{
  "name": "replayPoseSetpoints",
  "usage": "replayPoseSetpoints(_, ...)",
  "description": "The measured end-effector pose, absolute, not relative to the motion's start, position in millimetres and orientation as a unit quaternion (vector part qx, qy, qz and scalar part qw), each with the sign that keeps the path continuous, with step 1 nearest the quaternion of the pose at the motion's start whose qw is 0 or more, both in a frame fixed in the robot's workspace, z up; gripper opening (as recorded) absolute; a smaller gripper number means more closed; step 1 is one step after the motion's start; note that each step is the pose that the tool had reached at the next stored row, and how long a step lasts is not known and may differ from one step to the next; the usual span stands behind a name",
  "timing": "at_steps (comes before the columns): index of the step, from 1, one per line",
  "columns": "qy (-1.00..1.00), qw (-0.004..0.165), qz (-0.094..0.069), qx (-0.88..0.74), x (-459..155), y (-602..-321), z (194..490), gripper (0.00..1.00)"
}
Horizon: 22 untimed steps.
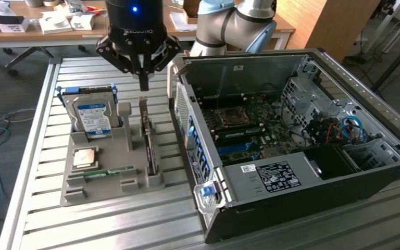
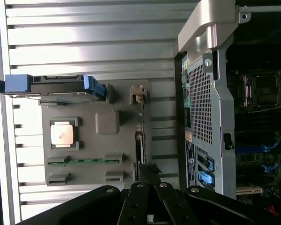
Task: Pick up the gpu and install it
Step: 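Reach for the gpu, then pick up the gpu and move the gpu toward the slot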
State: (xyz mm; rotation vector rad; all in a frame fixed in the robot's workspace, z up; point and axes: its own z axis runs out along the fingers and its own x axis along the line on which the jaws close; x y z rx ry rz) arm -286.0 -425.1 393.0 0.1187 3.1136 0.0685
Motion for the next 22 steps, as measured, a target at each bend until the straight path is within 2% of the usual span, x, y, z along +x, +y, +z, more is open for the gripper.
replayPoseSetpoints(22,0.999,0.012,0.022,0.038,-286.0,-432.3,393.0,0.11)
